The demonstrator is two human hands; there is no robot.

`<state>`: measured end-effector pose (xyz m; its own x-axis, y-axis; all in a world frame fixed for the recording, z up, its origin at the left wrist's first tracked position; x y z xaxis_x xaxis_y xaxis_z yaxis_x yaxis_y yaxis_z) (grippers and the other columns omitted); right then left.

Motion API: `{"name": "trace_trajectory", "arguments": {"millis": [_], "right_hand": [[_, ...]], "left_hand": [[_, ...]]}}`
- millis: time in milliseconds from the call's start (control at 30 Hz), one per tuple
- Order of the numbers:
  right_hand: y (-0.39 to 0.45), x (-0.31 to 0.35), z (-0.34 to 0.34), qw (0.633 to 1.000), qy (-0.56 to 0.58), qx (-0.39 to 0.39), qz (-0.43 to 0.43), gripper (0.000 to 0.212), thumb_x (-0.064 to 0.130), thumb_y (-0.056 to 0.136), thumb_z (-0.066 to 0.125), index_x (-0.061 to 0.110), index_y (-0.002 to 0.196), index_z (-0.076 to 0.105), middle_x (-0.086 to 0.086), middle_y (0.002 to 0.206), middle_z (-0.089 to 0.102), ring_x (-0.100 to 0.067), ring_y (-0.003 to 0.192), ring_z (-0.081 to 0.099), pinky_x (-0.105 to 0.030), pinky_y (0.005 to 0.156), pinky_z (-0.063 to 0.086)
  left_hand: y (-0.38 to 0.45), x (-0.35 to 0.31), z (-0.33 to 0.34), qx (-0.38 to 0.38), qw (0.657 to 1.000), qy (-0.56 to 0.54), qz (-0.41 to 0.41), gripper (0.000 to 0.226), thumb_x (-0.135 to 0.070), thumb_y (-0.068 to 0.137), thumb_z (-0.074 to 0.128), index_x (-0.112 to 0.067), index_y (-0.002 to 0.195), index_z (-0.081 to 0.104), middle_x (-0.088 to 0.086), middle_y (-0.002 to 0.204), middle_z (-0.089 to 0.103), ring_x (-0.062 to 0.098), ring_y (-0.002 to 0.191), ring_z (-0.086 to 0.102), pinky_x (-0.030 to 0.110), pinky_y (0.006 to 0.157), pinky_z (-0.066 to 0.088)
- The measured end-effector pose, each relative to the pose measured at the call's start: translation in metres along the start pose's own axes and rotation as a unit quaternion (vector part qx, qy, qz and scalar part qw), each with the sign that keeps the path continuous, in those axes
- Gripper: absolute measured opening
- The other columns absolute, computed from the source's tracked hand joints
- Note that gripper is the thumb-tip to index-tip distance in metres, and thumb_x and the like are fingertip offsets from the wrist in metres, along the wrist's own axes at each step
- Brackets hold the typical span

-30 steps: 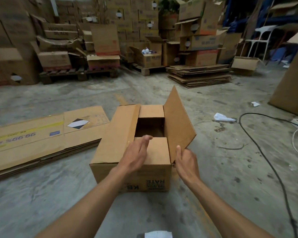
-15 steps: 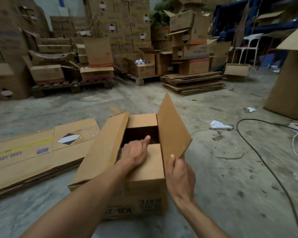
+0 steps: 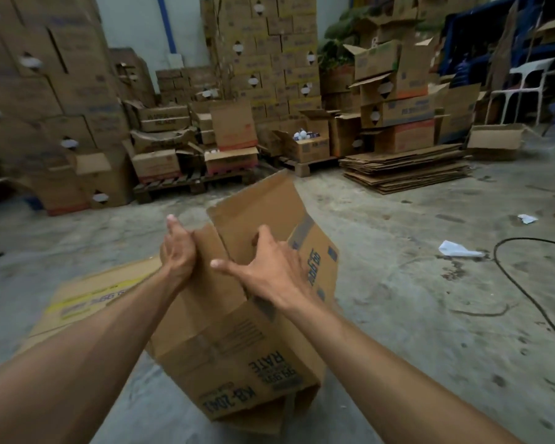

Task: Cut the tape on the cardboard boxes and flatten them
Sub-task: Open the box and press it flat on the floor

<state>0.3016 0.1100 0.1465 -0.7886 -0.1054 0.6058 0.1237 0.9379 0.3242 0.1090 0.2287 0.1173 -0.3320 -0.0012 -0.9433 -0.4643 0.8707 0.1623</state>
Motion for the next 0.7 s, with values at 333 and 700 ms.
{"name": "trace_trajectory", "arguments": {"millis": [333, 700], "right_hand": [[-0.017, 0.069, 0.081, 0.958, 0.077, 0.131, -0.244, 0.061, 0.075, 0.073, 0.060, 0.032, 0.116, 0.053, 0.007, 0.105, 0.055, -0.018, 0.108, 0.048, -0.042, 0.093, 0.042], [-0.064, 0.108, 0.173, 0.910, -0.123, 0.267, -0.294, 0.059, 0.070, 0.089, 0.041, 0.044, 0.142, 0.040, 0.000, 0.155, 0.029, -0.037, 0.137, 0.016, -0.058, 0.108, 0.018]], "left_hand": [[0.000, 0.101, -0.203, -0.291, 0.919, -0.155, -0.216, 0.049, -0.019, 0.104, 0.020, 0.012, 0.125, 0.053, 0.021, 0.133, 0.055, 0.029, 0.122, 0.052, 0.034, 0.100, 0.039], [-0.015, 0.160, -0.279, -0.341, 0.851, -0.304, -0.259, 0.070, -0.053, 0.103, 0.015, -0.003, 0.121, 0.061, 0.004, 0.117, 0.065, 0.021, 0.106, 0.061, 0.033, 0.088, 0.050]]}}
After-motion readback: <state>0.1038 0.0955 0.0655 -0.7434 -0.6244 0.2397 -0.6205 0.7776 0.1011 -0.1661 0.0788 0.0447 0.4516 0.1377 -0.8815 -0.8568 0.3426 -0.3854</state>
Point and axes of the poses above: each hand's wrist, its own y-axis towards the middle knuckle, its own z-axis out of the palm, x = y × z, the point moved 7 cm from there along y, towards the middle knuckle
